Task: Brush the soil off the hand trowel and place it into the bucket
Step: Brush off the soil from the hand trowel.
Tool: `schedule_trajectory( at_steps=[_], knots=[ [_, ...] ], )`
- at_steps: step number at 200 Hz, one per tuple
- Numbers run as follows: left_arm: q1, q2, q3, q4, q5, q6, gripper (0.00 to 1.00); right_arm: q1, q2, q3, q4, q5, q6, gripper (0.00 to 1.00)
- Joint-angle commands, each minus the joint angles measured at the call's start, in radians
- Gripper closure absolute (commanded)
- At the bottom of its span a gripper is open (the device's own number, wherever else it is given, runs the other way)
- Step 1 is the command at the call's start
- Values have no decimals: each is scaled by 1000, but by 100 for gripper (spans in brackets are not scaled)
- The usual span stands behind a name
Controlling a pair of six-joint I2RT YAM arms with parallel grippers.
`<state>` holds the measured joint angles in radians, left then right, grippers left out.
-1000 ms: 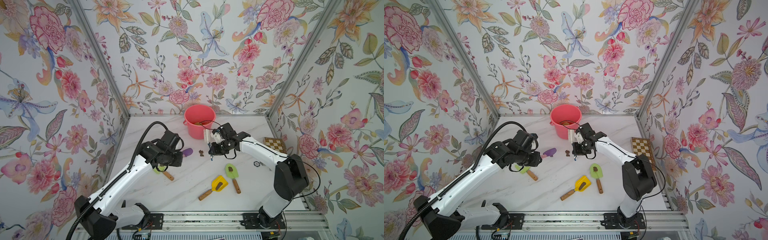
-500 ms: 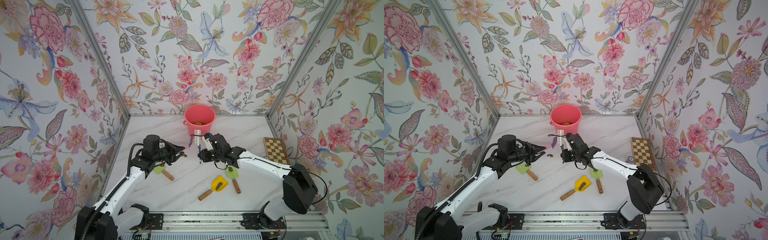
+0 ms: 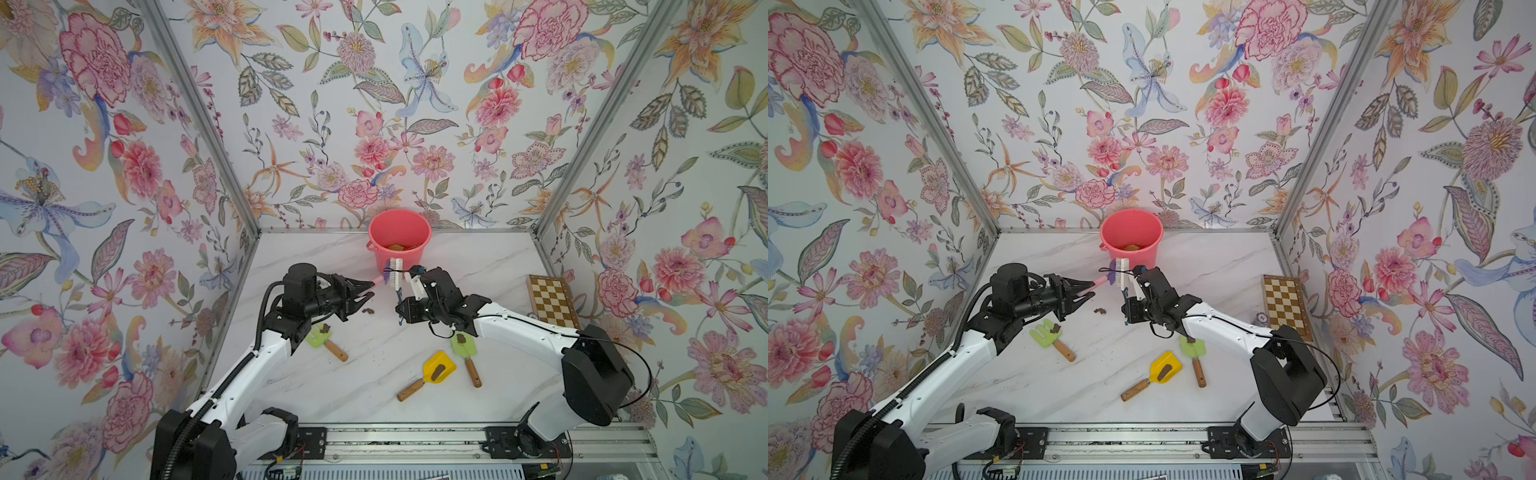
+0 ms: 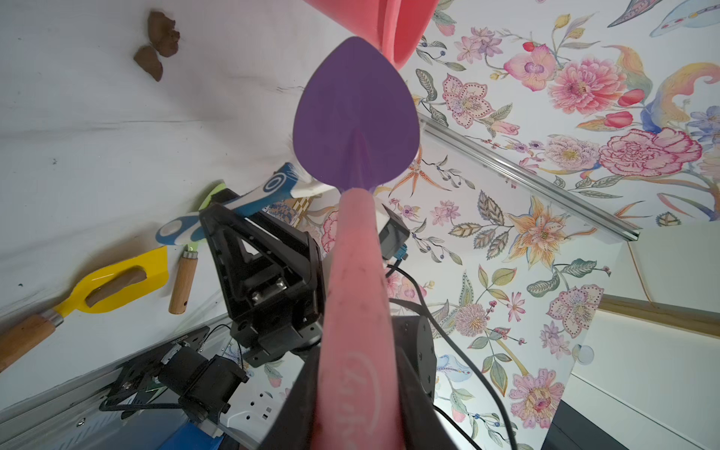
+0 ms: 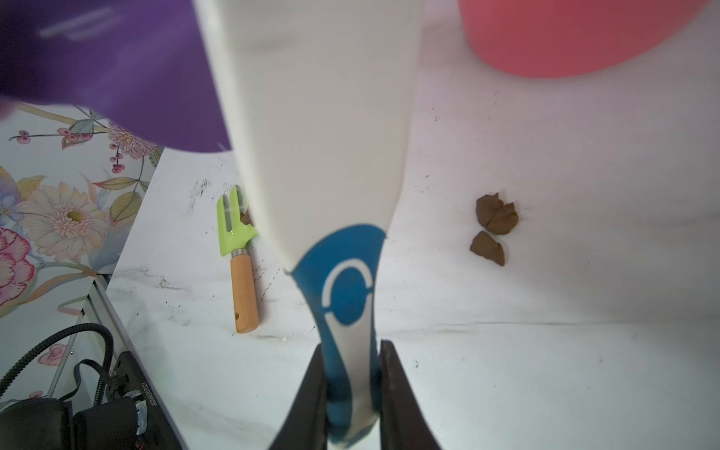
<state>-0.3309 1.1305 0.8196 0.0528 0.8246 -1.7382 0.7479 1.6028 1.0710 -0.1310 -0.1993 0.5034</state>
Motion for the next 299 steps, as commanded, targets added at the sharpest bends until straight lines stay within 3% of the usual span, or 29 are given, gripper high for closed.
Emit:
schedule_trajectory(
  at_steps=[1,35,56,95,127,199,247,268,299],
  knots=[
    [-15,-9,46,70,45,-9,100,-43,69,35,24,-38,-33,100],
    [-22,-27,21,89,38,-28,100,-118,133,59,23,-42,-51,100],
    [-22,-28,9,119,34,-41,100,-148,89,59,-3,-46,-47,100],
    [-22,1,15,159,46,-51,100,-114,-78,39,-45,-28,-52,100],
    [-23,36,46,166,72,-43,100,-60,-95,60,-58,-14,-53,100],
    [-23,50,83,159,117,-13,100,-78,107,161,-42,-68,-68,100],
    [-17,58,105,87,153,91,100,-100,203,184,-42,-72,-74,100],
    [-2,82,180,-62,153,229,100,-113,164,170,-40,-50,-45,100],
    [4,213,491,-544,58,664,100,-159,16,131,-33,-28,20,100]
  ],
)
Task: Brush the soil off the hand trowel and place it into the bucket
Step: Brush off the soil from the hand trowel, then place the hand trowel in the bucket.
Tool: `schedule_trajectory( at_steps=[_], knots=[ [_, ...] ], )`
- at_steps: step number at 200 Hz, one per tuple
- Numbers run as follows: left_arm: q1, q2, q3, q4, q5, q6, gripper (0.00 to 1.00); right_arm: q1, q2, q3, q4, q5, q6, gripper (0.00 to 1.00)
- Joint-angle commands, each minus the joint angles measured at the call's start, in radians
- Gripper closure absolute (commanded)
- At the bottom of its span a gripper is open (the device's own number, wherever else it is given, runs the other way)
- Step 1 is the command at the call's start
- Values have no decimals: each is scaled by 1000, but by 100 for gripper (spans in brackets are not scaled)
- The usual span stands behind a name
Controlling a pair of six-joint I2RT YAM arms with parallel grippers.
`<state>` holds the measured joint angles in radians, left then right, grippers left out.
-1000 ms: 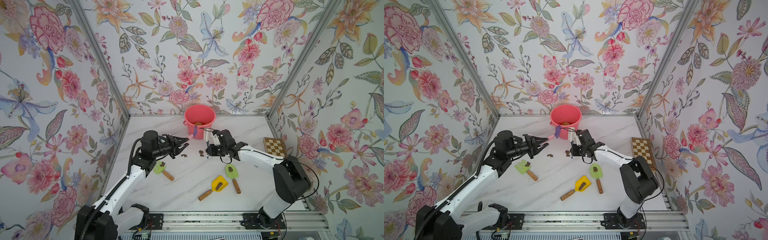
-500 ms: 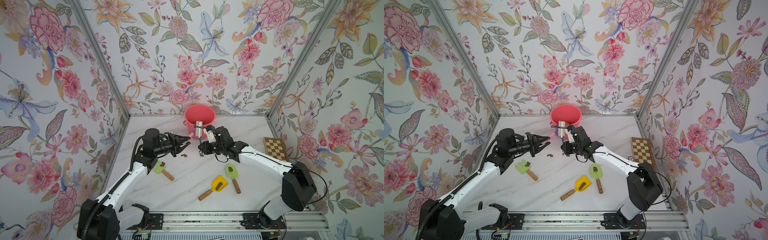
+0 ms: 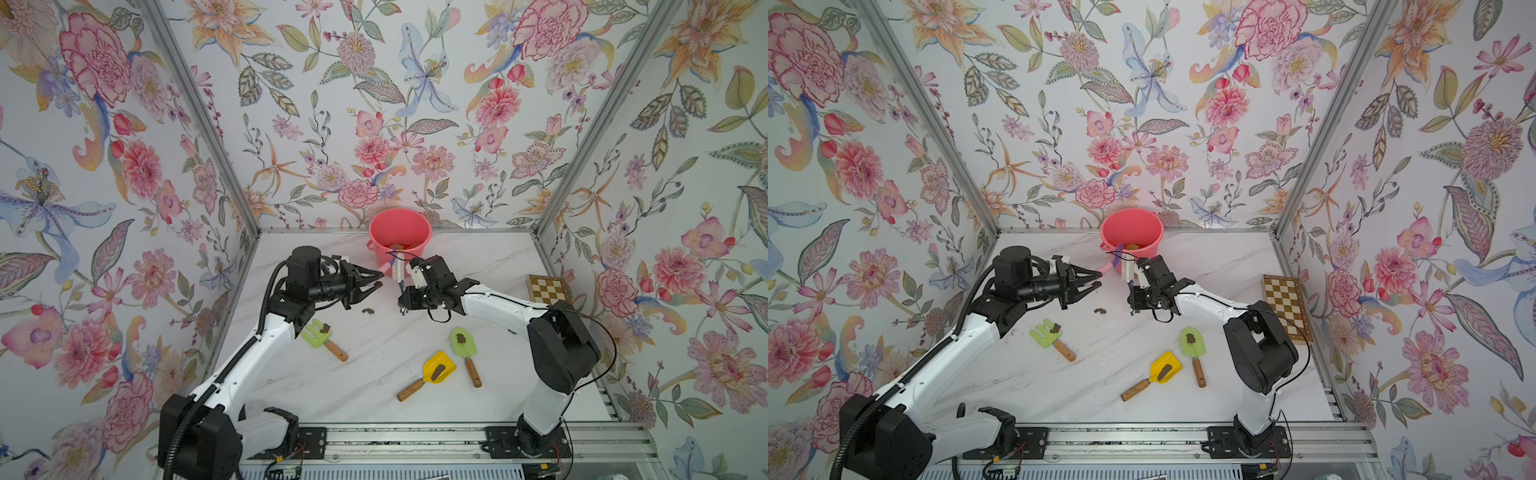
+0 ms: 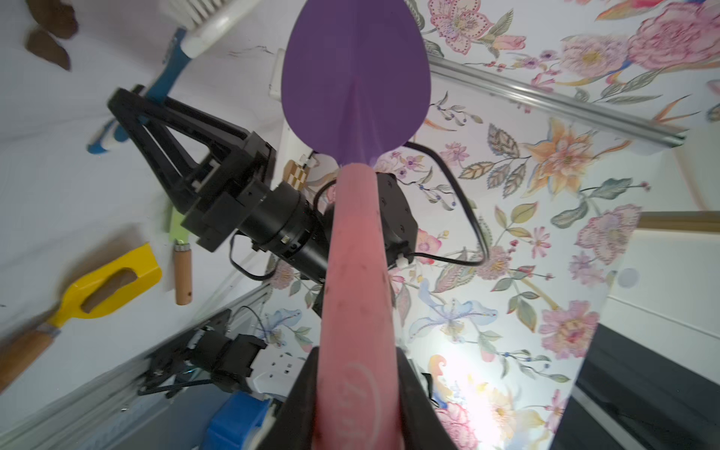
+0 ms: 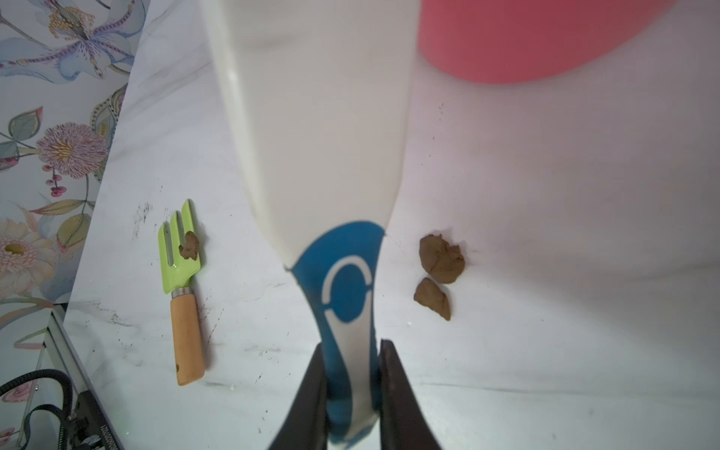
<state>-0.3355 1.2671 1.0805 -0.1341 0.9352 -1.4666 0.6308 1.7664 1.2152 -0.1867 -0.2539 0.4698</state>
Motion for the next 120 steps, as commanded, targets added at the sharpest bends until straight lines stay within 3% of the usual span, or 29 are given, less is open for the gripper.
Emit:
schedule_trajectory(
  at_steps=[1,19,41,70,97,120],
  knots=[
    [9,84,244,-374,-55,407,100,-44,-154,-14,23,28,55,100],
    [9,199,462,-612,-153,650,100,-77,-259,-33,20,28,82,100],
    [9,349,693,-805,-273,835,100,-140,-358,-34,-46,46,77,100],
    [4,503,903,-839,-392,914,100,-156,-476,-62,-130,110,70,100],
    [-7,631,1007,-784,-415,903,100,-160,-579,-121,-168,163,90,100],
    [-45,759,1174,-870,-486,952,100,-161,-656,-167,-205,220,108,100]
  ],
)
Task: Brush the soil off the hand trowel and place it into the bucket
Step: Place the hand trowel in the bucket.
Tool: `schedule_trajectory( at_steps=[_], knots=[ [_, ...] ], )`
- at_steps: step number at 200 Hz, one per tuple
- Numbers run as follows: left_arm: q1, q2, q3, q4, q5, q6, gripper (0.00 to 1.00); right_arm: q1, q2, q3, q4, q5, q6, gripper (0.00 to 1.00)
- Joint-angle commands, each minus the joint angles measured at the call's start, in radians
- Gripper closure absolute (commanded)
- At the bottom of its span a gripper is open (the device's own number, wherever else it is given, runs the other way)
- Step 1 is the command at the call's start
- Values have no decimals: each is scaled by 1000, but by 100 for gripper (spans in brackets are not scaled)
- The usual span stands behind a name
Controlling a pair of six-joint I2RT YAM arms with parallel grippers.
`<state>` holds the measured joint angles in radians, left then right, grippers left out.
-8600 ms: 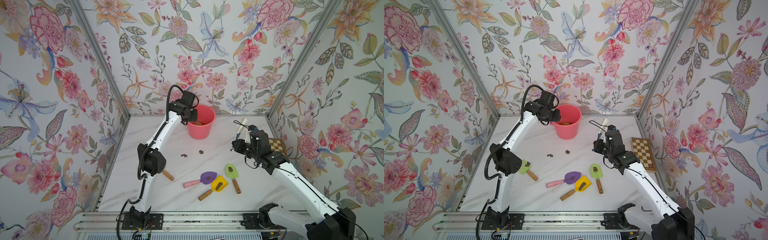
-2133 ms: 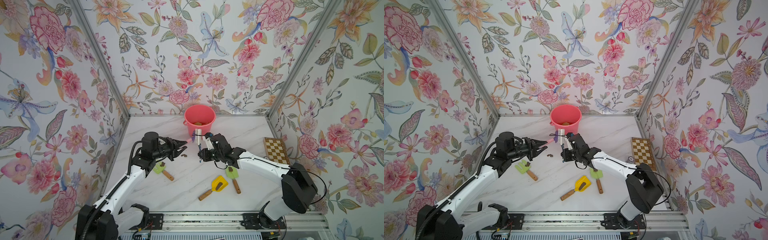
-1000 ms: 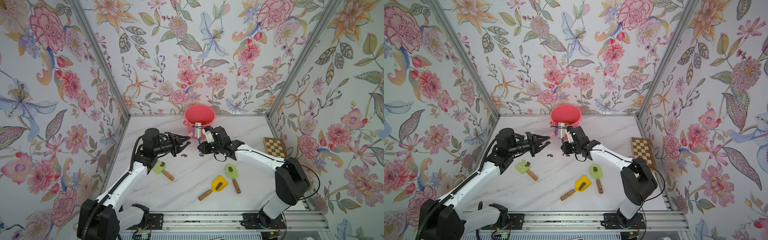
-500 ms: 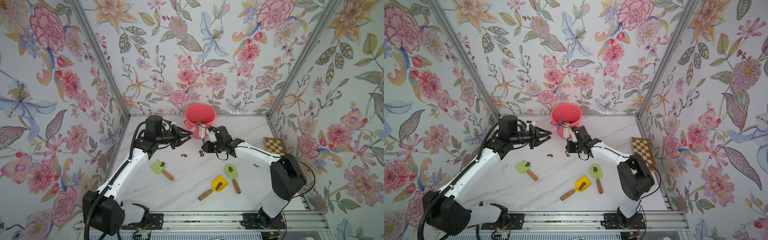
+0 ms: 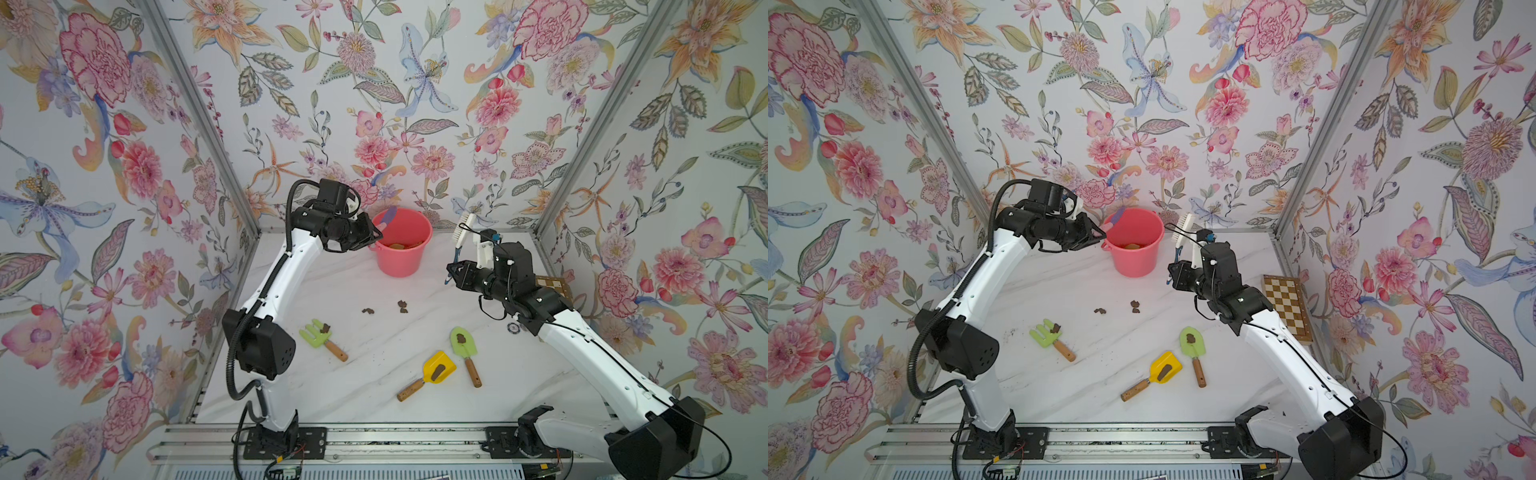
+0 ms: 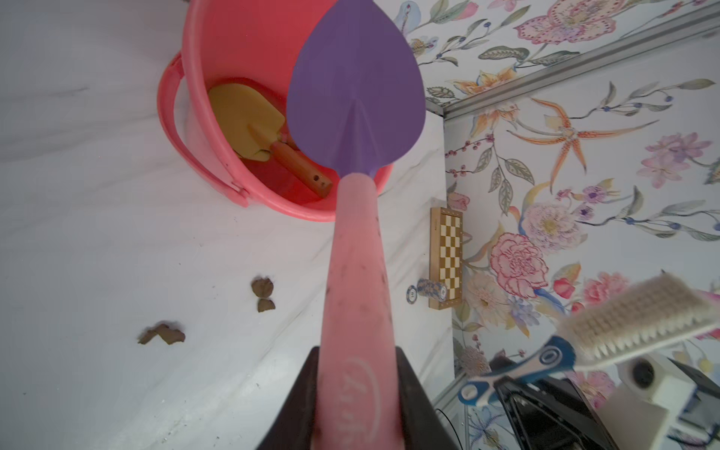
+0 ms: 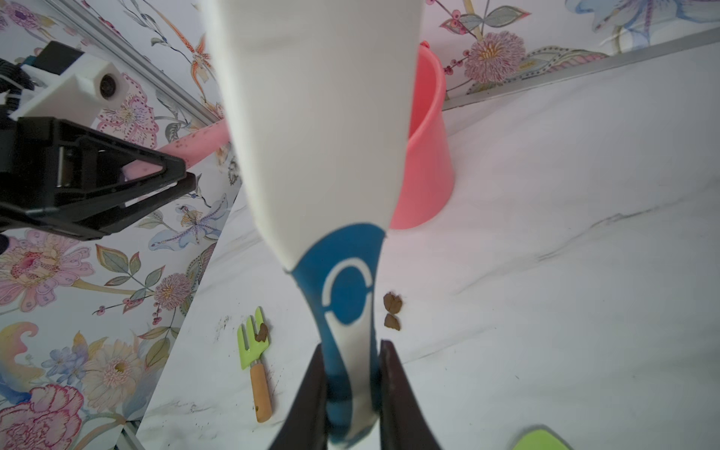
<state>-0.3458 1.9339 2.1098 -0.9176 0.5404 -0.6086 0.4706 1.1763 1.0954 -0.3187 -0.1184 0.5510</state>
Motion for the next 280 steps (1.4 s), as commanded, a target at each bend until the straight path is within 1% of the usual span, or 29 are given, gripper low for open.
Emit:
schedule_trajectory(
  at_steps=[1,15,23,41,58,74,96,120,140,157,210,249,280],
  knots=[
    [-36,98,153,-91,-93,97,100,-1,-70,-48,-75,87,26,100],
    [-55,168,239,-140,-101,122,100,-3,-113,-78,-91,115,41,100],
    [-63,199,265,-154,-104,125,100,-4,-136,-94,-100,125,48,100],
    [-72,238,269,-150,-120,120,99,-6,-180,-117,-125,151,63,100],
    [-77,253,268,-152,-183,122,96,-7,-218,-133,-148,179,72,100],
    [-79,254,258,-147,-227,125,94,-9,-250,-150,-159,196,81,99],
    [-85,252,227,-106,-222,119,88,-15,-276,-163,-169,207,91,99],
    [-93,266,246,-97,-230,139,81,-16,-289,-159,-188,219,92,99],
    [-96,271,246,-86,-224,142,78,-19,-292,-156,-199,222,88,99],
    [-100,276,247,-80,-225,142,70,-21,-288,-151,-207,223,86,99],
    [-115,283,260,-69,-227,157,65,-23,-282,-158,-210,218,85,99],
    [-127,263,266,-66,-264,180,60,-25,-277,-160,-210,215,82,99],
    [-148,209,259,-29,-322,228,48,-31,-265,-156,-210,204,76,99]
  ],
)
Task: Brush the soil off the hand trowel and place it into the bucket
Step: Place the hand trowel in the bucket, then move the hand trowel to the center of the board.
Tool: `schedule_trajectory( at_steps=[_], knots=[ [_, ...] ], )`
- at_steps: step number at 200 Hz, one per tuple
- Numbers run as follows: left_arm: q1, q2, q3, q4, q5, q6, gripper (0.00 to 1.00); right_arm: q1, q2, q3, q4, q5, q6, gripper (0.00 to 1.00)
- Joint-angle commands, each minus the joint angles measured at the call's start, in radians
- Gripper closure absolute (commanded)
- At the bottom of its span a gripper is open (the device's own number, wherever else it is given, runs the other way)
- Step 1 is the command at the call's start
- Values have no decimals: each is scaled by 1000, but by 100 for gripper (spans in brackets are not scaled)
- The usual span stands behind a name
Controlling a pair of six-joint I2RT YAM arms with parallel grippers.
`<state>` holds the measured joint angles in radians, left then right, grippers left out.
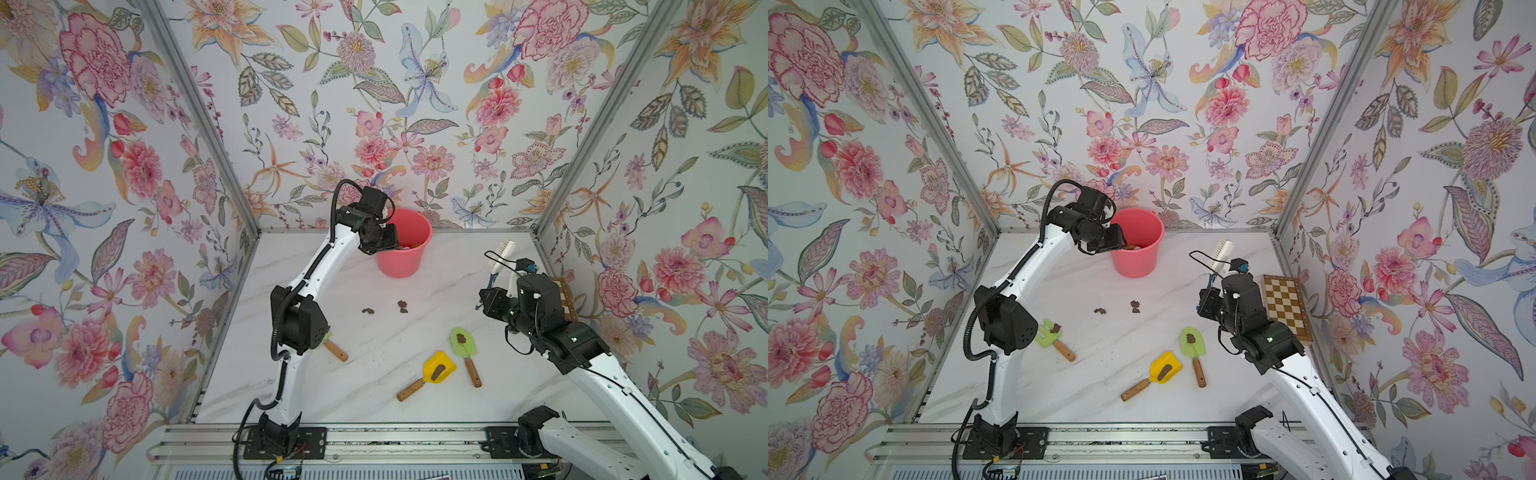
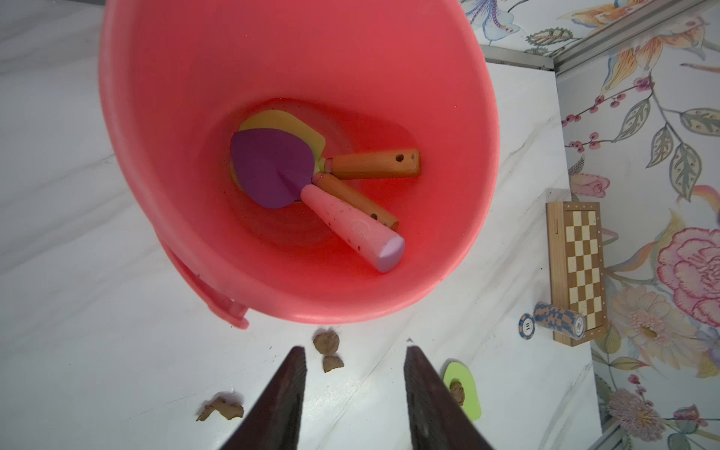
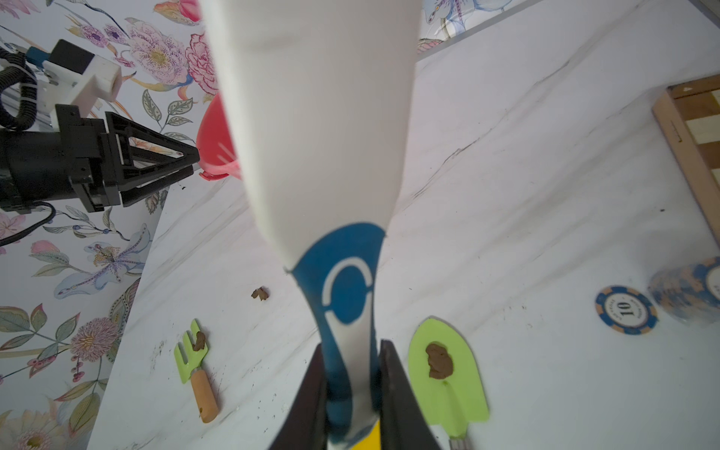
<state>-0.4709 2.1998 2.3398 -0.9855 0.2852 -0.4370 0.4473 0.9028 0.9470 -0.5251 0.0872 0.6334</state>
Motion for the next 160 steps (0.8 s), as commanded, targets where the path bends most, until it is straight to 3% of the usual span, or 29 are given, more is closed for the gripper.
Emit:
schedule_trajectory(
  at_steps=[1,41,75,105,113,160],
  knots=[
    [-25,-60,28,41,-68,58,48,-8,9,-7,-4,-2,-7,99],
    [-107,-223,-84,196,-179,221,36,-12,26,2,-1,-16,-14,99],
    [-191,-431,-361,418,-275,343,26,-17,44,11,0,-30,-21,99],
    [-238,-563,-542,492,-300,368,21,-22,62,25,1,-46,-26,99],
    [-254,-593,-586,489,-302,371,13,-24,66,27,1,-50,-25,99],
    [-391,-740,-839,473,-412,361,13,-34,67,28,-15,-72,-6,98]
  ],
)
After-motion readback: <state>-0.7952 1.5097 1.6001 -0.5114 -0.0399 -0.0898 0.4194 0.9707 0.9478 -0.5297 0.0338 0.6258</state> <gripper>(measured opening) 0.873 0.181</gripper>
